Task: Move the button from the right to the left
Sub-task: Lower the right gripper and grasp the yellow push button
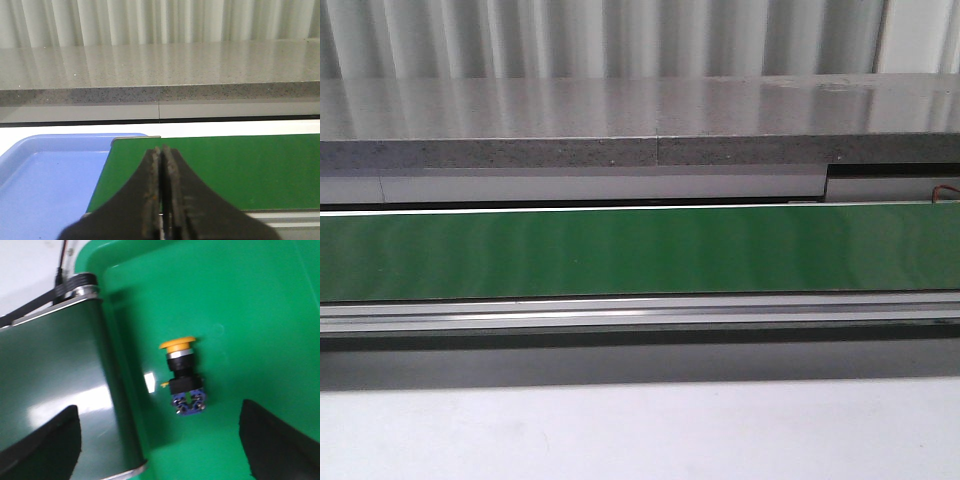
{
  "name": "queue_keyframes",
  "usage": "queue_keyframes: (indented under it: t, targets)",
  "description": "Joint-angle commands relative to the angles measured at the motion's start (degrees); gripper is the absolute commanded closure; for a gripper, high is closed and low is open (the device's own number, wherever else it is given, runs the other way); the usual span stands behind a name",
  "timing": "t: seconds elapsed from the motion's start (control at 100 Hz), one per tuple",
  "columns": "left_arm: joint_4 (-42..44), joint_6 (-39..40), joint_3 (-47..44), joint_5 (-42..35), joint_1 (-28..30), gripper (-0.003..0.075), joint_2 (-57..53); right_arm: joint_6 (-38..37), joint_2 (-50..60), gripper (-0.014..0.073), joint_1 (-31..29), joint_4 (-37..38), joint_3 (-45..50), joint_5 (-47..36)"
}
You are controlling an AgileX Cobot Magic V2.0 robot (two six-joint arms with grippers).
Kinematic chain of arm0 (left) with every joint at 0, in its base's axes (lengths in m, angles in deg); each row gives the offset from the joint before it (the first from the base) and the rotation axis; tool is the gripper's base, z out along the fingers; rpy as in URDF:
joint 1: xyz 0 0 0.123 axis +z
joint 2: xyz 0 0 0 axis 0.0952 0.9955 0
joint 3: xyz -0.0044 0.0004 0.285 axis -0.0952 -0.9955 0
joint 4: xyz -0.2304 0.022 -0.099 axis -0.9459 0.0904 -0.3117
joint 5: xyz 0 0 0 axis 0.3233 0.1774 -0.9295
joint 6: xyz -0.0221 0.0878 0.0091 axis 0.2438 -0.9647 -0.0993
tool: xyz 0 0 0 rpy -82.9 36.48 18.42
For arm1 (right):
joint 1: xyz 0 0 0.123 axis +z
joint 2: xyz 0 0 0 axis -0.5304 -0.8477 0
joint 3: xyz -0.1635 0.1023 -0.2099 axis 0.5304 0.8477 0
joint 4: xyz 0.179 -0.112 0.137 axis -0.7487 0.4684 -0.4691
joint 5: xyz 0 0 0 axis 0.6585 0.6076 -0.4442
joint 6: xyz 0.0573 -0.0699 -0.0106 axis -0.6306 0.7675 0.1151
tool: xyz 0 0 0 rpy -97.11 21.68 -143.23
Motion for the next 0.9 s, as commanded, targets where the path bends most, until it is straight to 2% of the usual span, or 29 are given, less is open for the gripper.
queue_keyframes:
  t: [0.0, 0.53, 0.89]
  targets:
    - [0.0, 0.7, -1.4, -4.9, -0.4, 0.0740, -2.1, 1.5, -1.7, -0.0042, -0.9, -1.1, -2.3, -4.6]
    - [0.0, 0.7, -1.4, -4.9, -0.4, 0.0740, -2.1, 3.1, -13.4, -0.0042, -0.9, -0.8, -2.3, -13.0]
    - [0.0, 0.7, -1.4, -4.9, -0.4, 0.0740, -2.1, 5.2, -19.1, -0.0042, 0.2, -0.8, -2.3, -14.9]
